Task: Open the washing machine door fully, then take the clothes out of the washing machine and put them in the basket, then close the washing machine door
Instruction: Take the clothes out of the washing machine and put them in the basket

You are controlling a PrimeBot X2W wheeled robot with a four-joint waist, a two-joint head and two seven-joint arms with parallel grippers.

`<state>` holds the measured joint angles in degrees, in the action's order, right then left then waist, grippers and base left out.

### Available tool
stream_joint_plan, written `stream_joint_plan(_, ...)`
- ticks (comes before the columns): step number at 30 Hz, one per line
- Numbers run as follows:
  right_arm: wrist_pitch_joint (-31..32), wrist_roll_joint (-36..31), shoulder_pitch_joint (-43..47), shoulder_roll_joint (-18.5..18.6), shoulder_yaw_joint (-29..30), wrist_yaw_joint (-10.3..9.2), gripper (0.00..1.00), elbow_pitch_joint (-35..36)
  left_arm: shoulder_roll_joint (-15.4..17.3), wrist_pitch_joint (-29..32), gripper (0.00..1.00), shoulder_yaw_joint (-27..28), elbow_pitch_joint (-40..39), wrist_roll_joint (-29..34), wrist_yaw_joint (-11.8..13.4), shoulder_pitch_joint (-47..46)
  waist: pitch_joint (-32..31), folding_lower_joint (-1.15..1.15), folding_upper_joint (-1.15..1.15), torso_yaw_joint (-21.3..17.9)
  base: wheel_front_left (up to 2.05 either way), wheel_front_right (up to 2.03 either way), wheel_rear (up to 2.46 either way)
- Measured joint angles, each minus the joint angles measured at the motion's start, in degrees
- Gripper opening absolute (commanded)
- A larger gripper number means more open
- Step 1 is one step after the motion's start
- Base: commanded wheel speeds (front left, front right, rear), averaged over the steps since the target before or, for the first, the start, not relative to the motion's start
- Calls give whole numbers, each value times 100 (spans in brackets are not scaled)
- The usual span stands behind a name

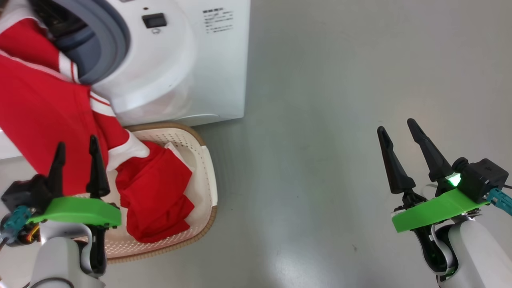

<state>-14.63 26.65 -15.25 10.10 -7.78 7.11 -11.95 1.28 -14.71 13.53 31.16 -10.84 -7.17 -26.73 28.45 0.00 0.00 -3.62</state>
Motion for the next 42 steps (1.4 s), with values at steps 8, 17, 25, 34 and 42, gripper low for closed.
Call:
stream_joint_plan(8, 0, -1, 117, 37, 3, 0, 100, -35, 7, 0, 100, -186, -798, -172, 2, 523, -183, 0, 0, 141, 0, 0, 0)
stream_joint_plan(17, 0, -1, 125, 67, 7, 0, 100, -40, 15, 0, 100, -593, -1607, -319, 166, 1255, -310, 0, 0, 211, 0, 0, 0)
stream_joint_plan(25, 0, -1, 136, 70, 56, 0, 100, -34, 27, 0, 100, -857, -2181, -490, 397, 1678, -285, 0, 0, 206, 0, 0, 0)
stream_joint_plan(34, 0, -1, 236, 69, 119, 0, 100, -25, 44, 0, 100, -990, -2319, -548, 517, 1723, -241, 0, 0, 247, 0, 0, 0)
stream_joint_plan(42, 0, -1, 229, 52, 126, 0, 100, -15, 49, -1, 100, -888, -2048, -352, 519, 928, -144, 0, 0, 288, 0, 0, 0)
